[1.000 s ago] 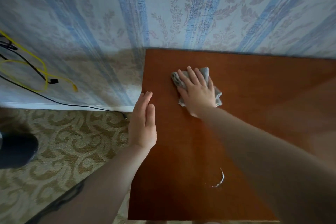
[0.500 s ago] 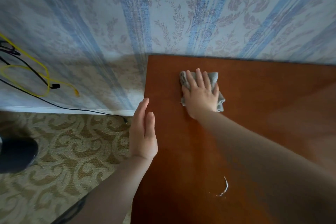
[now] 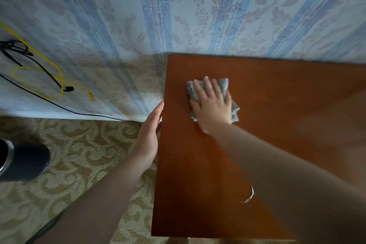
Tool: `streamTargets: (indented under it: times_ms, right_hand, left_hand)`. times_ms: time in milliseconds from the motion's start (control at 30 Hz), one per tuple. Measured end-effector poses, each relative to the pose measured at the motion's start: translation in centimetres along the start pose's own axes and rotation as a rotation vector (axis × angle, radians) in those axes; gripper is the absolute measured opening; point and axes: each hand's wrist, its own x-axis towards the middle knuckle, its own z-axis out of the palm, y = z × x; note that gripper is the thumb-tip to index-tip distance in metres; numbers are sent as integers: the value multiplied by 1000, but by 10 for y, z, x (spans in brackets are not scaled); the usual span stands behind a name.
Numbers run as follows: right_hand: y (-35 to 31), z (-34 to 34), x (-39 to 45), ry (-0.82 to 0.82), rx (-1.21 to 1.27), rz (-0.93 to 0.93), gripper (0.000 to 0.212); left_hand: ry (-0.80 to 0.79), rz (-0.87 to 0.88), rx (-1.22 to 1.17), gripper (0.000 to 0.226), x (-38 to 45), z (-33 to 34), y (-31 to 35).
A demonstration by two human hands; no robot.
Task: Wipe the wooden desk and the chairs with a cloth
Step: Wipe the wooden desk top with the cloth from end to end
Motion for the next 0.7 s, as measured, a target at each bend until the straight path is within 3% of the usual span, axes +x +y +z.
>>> streamTargets:
  times_ms: [67, 133, 200, 267, 333, 433, 500, 533, 600, 700]
  right_hand:
    - [-36, 16, -33, 25, 12, -91, 56]
    - [-40, 26, -73, -18, -20, -346, 57]
    - [-13, 22, -88, -133, -96, -658, 60]
    - [24, 9, -76, -207, -189, -830, 61]
    - [46, -4, -54, -186, -264, -714, 62]
    - [32, -5, -29, -39, -73, -192, 59]
    - [1, 5, -31, 50, 0, 13, 59]
    - [-9, 11, -40, 59, 3, 0, 60]
    - [-11, 18, -68, 27, -47, -208, 59]
    - [39, 1, -79, -123, -204, -518, 62]
  left_hand:
    - [6, 2, -57, 60, 0, 0, 4]
    - [1, -5, -51, 63, -2, -2, 6]
    - [-36, -8, 48, 66, -4, -2, 5]
    - [-91, 19, 189, 84, -8, 1, 2]
    - [-117, 27, 240, 101, -11, 5, -7]
    - [-101, 100, 311, 78, -17, 13, -21]
    - [-32, 166, 414, 67, -20, 19, -27]
    - [2, 194, 447, 67, -20, 21, -29]
    - [45, 224, 502, 66, -19, 22, -33]
    - [61, 281, 683, 56, -20, 18, -40]
